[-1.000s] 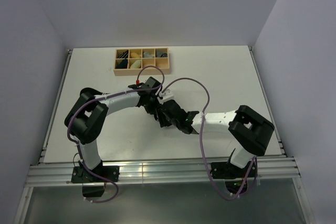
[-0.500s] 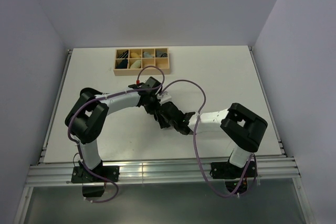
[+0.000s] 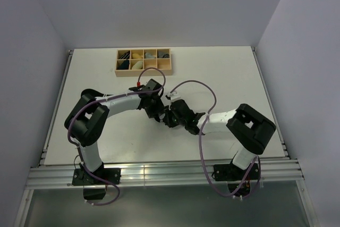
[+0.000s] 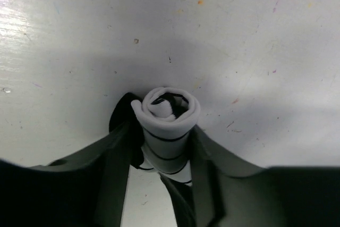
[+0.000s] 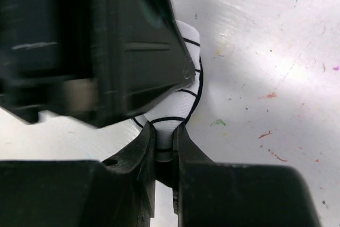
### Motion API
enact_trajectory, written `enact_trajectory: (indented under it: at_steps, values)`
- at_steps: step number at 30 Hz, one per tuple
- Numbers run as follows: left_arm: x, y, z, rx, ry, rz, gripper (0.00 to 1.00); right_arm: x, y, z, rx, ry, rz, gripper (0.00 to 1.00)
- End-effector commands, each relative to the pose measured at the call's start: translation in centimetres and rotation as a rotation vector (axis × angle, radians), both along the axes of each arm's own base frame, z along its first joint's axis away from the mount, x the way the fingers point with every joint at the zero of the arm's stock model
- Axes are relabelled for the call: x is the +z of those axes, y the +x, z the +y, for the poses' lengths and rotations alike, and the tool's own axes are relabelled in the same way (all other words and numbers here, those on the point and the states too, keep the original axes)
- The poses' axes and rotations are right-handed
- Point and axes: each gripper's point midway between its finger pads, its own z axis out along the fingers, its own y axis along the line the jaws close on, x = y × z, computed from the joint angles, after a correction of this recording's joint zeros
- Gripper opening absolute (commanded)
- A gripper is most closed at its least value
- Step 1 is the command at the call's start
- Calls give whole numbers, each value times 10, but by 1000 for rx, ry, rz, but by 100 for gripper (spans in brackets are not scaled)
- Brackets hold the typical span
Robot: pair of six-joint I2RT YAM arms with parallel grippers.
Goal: Roll the socks
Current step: Roll the sock at the center of the board.
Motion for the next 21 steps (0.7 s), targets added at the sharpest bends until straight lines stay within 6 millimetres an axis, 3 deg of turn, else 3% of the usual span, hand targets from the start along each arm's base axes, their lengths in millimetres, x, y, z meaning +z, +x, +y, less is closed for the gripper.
enact_trajectory:
  at_steps: [1,12,21]
  values:
    - [8,-1,1,9,-23,-25,52,9,-3,1,13,148,73,0]
    - [9,5,-9,3,-90,-40,52,17,-2,0,39,345,199,0]
    - [13,5,-11,10,-115,-37,55,28,11,-8,8,486,243,0]
